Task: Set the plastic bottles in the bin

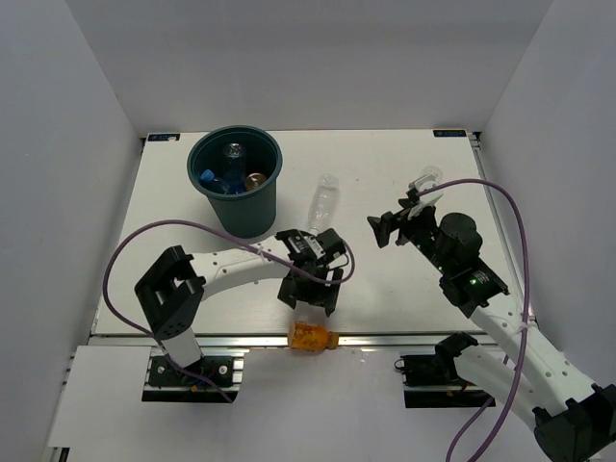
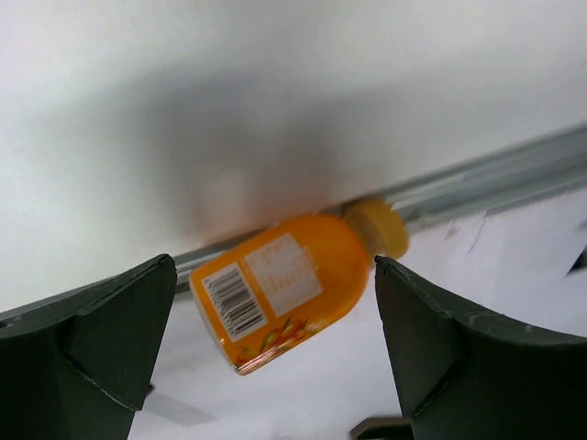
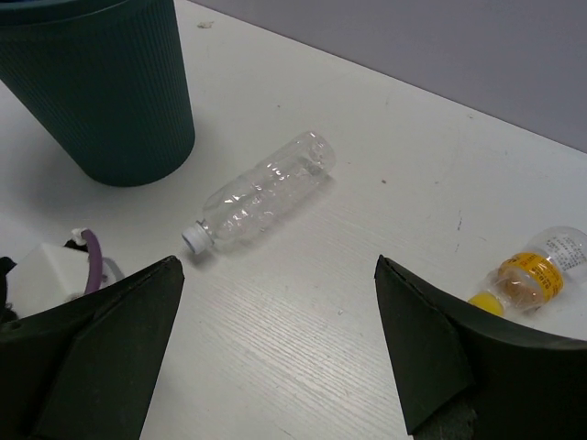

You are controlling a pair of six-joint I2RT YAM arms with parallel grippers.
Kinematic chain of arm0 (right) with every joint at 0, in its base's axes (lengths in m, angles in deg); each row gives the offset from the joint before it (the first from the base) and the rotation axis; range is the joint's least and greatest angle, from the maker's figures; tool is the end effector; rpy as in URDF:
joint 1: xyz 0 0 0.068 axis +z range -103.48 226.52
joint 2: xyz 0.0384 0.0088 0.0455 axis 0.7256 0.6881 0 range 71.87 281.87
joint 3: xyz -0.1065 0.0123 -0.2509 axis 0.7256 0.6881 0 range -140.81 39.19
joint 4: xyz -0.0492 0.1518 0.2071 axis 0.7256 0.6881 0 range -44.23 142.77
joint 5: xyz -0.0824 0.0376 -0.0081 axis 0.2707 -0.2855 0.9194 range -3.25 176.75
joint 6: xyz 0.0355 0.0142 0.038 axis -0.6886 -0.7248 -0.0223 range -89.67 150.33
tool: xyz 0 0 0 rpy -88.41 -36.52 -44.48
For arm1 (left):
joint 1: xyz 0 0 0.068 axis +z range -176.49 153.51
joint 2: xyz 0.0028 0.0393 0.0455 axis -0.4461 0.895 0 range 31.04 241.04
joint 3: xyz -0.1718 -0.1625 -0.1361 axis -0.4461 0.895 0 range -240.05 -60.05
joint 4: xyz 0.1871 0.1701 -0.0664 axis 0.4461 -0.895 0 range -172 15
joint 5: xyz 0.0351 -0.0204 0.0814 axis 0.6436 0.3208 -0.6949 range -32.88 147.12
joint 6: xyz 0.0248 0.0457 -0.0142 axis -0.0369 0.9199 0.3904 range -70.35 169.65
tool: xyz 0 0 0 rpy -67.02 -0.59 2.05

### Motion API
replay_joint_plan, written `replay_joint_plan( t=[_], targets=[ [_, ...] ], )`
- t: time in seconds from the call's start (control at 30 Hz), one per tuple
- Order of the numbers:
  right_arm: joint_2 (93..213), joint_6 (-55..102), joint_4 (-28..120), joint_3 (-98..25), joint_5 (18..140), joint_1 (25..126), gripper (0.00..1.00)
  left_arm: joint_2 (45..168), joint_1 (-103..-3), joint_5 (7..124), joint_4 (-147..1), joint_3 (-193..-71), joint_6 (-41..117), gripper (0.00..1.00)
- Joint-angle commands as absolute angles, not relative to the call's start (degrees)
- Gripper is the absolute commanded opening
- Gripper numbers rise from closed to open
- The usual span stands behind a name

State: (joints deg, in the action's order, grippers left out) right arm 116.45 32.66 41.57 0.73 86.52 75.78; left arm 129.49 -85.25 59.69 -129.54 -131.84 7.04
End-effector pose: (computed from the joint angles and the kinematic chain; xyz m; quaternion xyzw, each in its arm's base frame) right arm 0.1671 0.0938 0.3287 -0.1970 0.6913 0.1633 0.6757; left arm 0.1653 -0.2758 0.2100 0.1417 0.9867 -0.0734 0.0312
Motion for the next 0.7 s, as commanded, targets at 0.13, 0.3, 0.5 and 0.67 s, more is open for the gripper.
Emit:
replay_joint_plan(
  t=[0.13, 0.3, 0.5, 0.67],
  targets=[
    [117.57, 34.81, 40.32, -1.42, 86.31, 75.61, 0.89, 122.53, -87.92, 69.86, -124.83, -125.27, 15.63, 0.98],
    [118.45, 34.99, 40.06, -1.42, 88.59, 75.61, 0.89, 123.58, -90.21, 70.66, -124.03, -124.12, 17.22, 0.98],
    [118.72, 35.16, 39.8, -1.42, 89.65, 75.61, 0.89, 126.13, -91.09, 68.72, -124.57, -122.98, 17.66, 0.98],
    [118.1, 35.16, 39.18, -0.89, 90.35, 75.61, 0.89, 128.68, -92.32, 66.97, -123.69, -125.97, 18.88, 0.97]
  ],
)
